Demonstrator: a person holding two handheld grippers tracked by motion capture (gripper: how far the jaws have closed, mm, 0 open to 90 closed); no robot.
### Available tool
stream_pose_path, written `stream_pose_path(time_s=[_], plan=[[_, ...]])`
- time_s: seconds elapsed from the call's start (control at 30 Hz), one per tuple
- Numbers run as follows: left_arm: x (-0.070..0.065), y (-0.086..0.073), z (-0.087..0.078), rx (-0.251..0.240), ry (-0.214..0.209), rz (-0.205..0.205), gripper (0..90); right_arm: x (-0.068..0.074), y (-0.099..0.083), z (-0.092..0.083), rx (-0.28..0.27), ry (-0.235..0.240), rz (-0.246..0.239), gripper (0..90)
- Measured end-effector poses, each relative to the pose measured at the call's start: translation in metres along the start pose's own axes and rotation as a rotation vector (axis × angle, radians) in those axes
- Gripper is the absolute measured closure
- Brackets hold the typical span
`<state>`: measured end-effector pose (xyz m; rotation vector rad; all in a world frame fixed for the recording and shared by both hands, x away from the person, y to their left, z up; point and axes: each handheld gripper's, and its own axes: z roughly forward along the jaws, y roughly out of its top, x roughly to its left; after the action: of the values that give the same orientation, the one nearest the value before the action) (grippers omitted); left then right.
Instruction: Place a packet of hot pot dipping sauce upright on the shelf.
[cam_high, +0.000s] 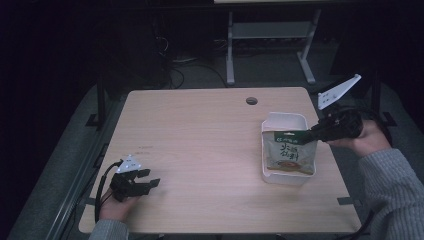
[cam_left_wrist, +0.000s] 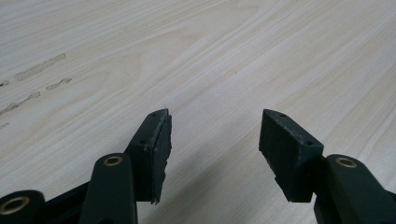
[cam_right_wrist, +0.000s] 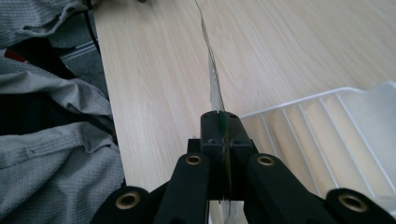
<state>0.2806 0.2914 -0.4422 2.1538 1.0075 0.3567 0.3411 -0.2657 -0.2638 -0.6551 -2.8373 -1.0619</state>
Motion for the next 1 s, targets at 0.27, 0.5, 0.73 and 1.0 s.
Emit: stream_pose_path(time_s=[0.27, 0.5, 0.73, 1.0], plan=[[0.0, 0.0, 0.0, -0.003, 0.002, -0.004, 42.6, -0.006, -0.009, 0.011, 0.014, 0.009, 0.019, 88.3], [0.0, 0.0, 0.0, -0.006, 0.001, -0.006, 42.6, -0.01, -0.02, 0.016, 0.008, 0.015, 0.043, 87.5], [0.0, 0.0, 0.0, -0.008, -0.002, -0.01, 42.6, -0.014, -0.034, 0.021, 0.005, 0.018, 0.07, 85.9], [0.001, -0.001, -0.001, -0.009, 0.002, -0.009, 42.5, -0.016, -0.048, 0.022, -0.003, 0.013, 0.092, 84.9]])
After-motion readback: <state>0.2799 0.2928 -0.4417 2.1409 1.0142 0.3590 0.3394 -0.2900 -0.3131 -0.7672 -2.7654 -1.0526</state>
